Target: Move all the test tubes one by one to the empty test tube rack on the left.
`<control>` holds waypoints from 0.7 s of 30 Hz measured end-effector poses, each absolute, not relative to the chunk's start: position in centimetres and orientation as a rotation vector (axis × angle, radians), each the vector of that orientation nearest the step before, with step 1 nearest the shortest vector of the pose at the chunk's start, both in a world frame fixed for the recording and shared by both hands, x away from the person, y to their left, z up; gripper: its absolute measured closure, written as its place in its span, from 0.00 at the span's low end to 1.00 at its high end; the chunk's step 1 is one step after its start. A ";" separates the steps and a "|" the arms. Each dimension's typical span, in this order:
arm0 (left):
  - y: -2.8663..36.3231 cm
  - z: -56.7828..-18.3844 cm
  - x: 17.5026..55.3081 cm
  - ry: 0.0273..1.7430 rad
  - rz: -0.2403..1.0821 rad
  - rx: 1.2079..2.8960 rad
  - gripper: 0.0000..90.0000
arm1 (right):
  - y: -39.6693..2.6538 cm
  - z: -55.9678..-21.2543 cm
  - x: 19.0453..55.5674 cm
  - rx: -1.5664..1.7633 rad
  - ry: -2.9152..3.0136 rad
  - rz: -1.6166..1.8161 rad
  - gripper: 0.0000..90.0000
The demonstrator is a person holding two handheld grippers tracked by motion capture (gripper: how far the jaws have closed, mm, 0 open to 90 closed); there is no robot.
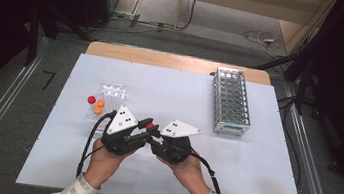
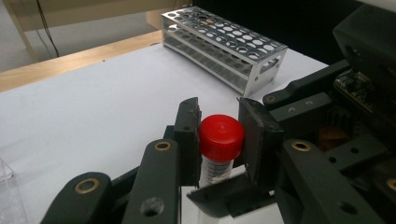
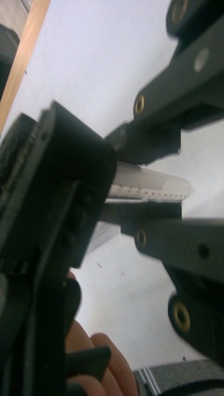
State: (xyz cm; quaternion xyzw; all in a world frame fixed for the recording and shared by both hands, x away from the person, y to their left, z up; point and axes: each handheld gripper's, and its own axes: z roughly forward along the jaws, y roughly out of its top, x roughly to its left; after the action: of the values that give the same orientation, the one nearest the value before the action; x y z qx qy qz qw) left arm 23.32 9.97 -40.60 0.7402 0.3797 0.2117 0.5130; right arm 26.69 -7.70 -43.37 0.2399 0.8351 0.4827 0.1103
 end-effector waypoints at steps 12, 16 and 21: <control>11.7 -39.6 22.3 0.911 0.499 1.742 0.78 | -10.0 -43.3 26.5 0.673 2.487 1.392 0.40; 12.9 -39.1 21.8 0.918 0.495 1.716 0.78 | -11.8 -43.4 26.7 0.716 2.463 1.376 0.39; 14.2 -38.3 21.5 0.941 0.500 1.682 0.78 | -13.9 -43.6 27.0 0.769 2.445 1.339 0.37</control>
State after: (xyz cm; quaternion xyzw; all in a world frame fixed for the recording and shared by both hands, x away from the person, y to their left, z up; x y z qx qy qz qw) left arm 21.47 14.15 -38.34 0.7090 0.3964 0.2106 0.5440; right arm 27.02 -13.88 -43.64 0.2640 0.8390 0.4594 0.1244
